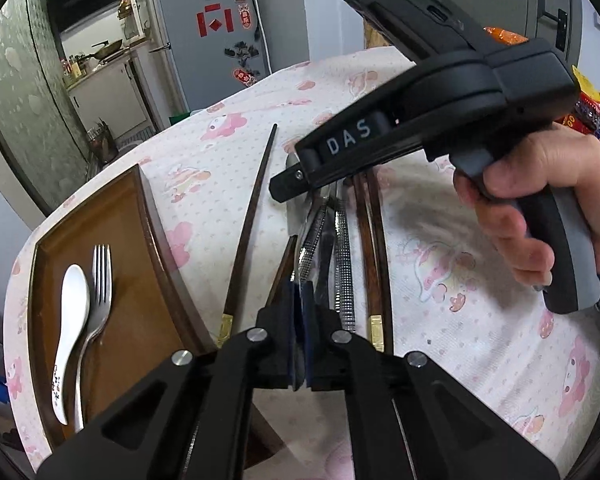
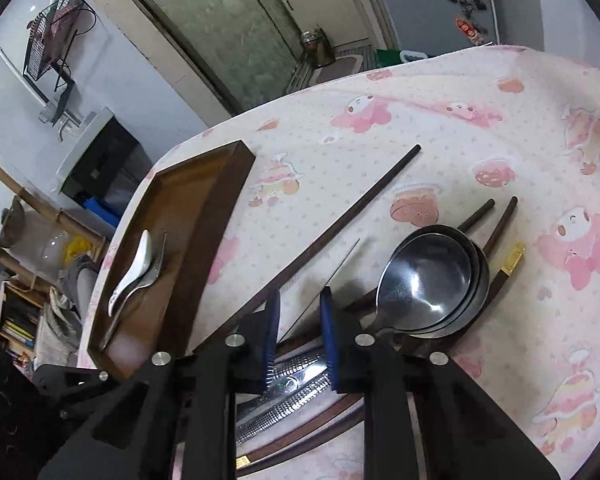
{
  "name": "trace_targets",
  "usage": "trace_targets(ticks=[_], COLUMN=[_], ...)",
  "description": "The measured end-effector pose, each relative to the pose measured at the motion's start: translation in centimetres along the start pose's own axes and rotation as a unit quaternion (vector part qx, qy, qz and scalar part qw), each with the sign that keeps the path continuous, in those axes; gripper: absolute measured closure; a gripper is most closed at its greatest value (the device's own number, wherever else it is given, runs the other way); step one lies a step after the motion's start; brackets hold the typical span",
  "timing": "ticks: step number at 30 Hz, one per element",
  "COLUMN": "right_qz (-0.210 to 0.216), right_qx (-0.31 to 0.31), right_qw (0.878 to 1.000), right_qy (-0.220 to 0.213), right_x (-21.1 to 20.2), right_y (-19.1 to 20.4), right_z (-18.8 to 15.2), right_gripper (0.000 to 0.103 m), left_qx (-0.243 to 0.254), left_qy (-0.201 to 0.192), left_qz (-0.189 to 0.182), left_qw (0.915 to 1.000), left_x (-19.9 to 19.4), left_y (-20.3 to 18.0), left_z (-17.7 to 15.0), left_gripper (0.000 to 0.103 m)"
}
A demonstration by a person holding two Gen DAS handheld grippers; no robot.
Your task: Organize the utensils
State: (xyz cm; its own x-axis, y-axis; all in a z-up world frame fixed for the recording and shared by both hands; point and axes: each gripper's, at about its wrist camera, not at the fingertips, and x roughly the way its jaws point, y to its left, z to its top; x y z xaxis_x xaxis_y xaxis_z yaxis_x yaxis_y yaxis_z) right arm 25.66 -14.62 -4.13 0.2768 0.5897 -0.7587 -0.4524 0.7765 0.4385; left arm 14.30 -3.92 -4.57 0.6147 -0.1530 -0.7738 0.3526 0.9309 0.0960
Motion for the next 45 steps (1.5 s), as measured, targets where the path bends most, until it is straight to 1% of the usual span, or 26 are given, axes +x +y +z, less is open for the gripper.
trace_targets(ticks=[2,4,8,12,16,20,23,26,32,40,42,43,44,45], right_qz=[0.000,0.007,0.015,0.021,0.025,0.051,0.063,0.060,0.040,0.043,0.043,0.046,0.050,0.052], right_qx=[0.002,0.010,0.015,0.010,-0.006,-0.022,-0.032,-0.039,-0.053,-0.064,-0.068,-0.068,-0.070,-0.070], right_qw=[1.000,1.000,0.999,0.999,0.999,0.998,0.997,0.997,0.998,0.997,0.997,0.997,0.996,0.996], right_qy=[-0.013,-0.021,-0.034,-0.040,-0.038,-0.031,-0.024,-0.015,-0.007,-0.018,-0.013,-0.009,-0.006,-0.010], right_x=[-0.5,-0.9,-2.3,-2.8,-2.3,-0.4,1.7,3.7,6.3,8.1,8.3,8.3,8.2,7.9], right_y=[-0.1,-0.1,0.5,2.3,5.3,8.9,11.0,12.4,13.4,14.1,14.2,14.2,14.1,14.0], right_z=[-0.2,-0.3,0.0,0.5,0.8,1.2,1.4,1.5,1.3,1.5,1.5,1.4,1.1,1.0], right_gripper=[0.088,0.088,0.089,0.089,0.089,0.089,0.089,0.089,0.089,0.089,0.089,0.087,0.079,0.072], left_qx=[0.000,-0.004,-0.005,-0.010,-0.019,-0.034,-0.046,-0.057,-0.066,-0.072,-0.076,-0.078,-0.080,-0.083], left_qy=[-0.006,-0.011,-0.021,-0.034,-0.040,-0.037,-0.030,-0.017,-0.001,0.009,0.009,0.009,0.009,0.009], left_qz=[0.001,-0.005,-0.005,0.000,0.011,0.029,0.043,0.052,0.056,0.070,0.076,0.077,0.078,0.081], left_qw=[1.0000,0.9999,0.9997,0.9994,0.9990,0.9983,0.9976,0.9969,0.9963,0.9949,0.9941,0.9940,0.9937,0.9932], left_x=[-0.2,-0.5,-1.6,-3.2,-4.9,-6.6,-7.2,-6.9,-5.5,-4.4,-4.2,-4.2,-4.2,-4.2], left_y=[-0.1,0.0,0.3,1.0,2.6,5.2,7.0,8.6,10.2,11.7,12.2,12.3,12.5,12.5], left_z=[-0.1,-0.1,0.0,-0.3,-1.3,-3.1,-4.4,-5.3,-6.4,-6.7,-6.7,-6.7,-6.7,-6.7], left_gripper=[0.097,0.097,0.097,0.097,0.097,0.097,0.097,0.097,0.097,0.097,0.095,0.095,0.092,0.091])
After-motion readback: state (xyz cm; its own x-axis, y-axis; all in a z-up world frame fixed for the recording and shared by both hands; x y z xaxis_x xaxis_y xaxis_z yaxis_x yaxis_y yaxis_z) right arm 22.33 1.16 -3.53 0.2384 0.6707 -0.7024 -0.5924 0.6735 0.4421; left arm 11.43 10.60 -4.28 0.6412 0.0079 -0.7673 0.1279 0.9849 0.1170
